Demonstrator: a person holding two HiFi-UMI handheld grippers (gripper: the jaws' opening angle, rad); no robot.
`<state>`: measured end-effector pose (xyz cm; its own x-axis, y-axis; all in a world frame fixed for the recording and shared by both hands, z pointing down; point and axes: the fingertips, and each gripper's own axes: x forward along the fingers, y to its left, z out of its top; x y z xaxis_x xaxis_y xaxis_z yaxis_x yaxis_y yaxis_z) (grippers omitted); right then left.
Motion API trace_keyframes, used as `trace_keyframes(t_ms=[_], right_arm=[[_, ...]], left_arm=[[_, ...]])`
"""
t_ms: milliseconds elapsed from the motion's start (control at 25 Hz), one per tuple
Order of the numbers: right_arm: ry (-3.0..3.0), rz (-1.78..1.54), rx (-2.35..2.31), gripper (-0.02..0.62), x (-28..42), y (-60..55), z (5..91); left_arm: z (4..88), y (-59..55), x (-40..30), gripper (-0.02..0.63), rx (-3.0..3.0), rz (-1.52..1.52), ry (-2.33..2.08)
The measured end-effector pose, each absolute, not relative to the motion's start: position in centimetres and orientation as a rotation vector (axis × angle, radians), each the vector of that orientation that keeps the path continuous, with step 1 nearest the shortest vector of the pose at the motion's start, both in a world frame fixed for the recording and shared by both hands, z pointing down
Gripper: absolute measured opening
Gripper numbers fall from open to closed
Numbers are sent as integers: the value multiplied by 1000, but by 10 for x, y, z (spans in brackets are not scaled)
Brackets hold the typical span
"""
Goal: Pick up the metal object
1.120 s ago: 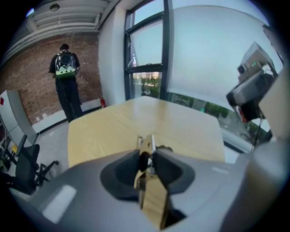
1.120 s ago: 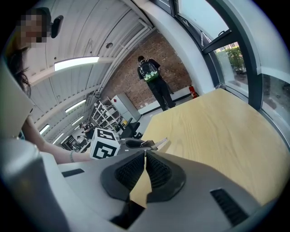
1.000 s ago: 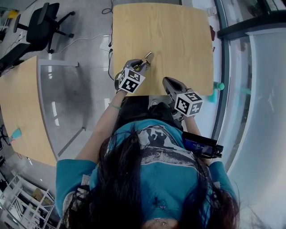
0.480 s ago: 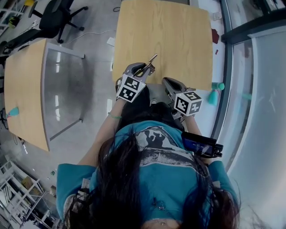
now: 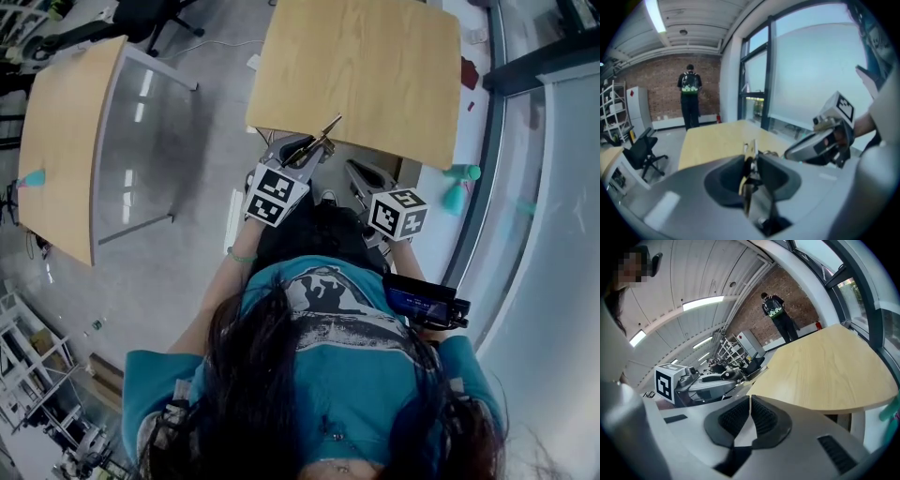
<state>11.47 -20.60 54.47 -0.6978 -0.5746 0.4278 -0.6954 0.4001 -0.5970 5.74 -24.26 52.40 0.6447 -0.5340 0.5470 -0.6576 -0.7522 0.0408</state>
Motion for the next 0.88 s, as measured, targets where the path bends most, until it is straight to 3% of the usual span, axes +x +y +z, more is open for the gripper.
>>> trace_keyframes(t_ms=[240,880], right_arm=[[-2508,1195,1101,20,112,-186,555],[-2526,1057,1195,20,-18,-80,507]], left_arm=[[522,-211,53,91,2626,756,-1007],[473,-63,-89,91,2695,704,-974]])
